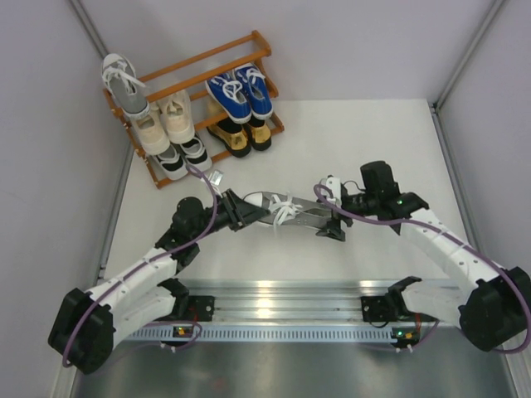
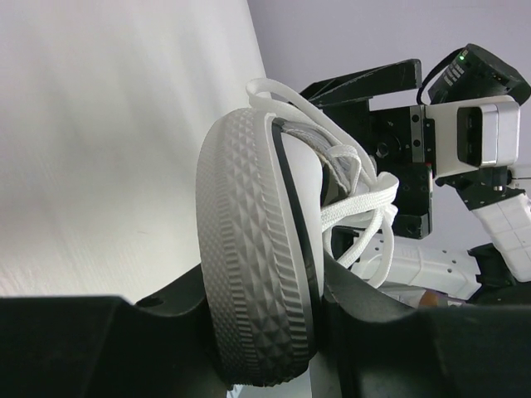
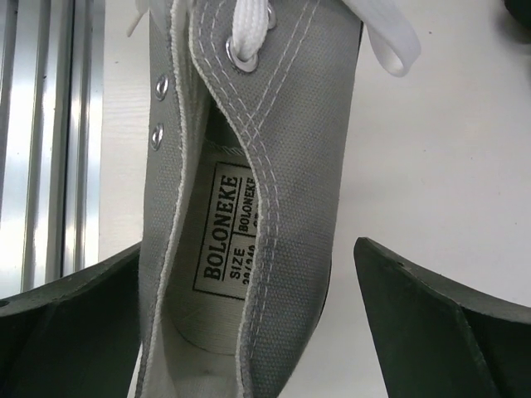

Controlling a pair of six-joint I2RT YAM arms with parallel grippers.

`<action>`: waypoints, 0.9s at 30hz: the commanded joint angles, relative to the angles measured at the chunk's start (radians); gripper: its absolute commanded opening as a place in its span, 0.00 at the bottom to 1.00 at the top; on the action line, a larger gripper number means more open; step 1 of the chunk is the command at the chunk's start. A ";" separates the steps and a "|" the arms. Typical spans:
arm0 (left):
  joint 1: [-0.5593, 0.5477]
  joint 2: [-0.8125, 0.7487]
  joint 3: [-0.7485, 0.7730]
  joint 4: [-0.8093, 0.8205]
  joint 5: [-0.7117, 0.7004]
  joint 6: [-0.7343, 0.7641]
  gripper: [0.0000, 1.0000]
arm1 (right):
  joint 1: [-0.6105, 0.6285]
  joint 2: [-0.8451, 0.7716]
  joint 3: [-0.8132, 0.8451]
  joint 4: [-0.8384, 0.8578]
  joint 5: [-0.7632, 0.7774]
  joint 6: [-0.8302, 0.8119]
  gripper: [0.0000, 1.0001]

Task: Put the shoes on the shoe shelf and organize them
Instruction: Pick up the shoe at the center of the board.

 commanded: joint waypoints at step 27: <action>0.001 -0.005 0.119 0.048 -0.016 0.010 0.01 | 0.123 0.100 0.191 -0.066 0.110 0.092 0.20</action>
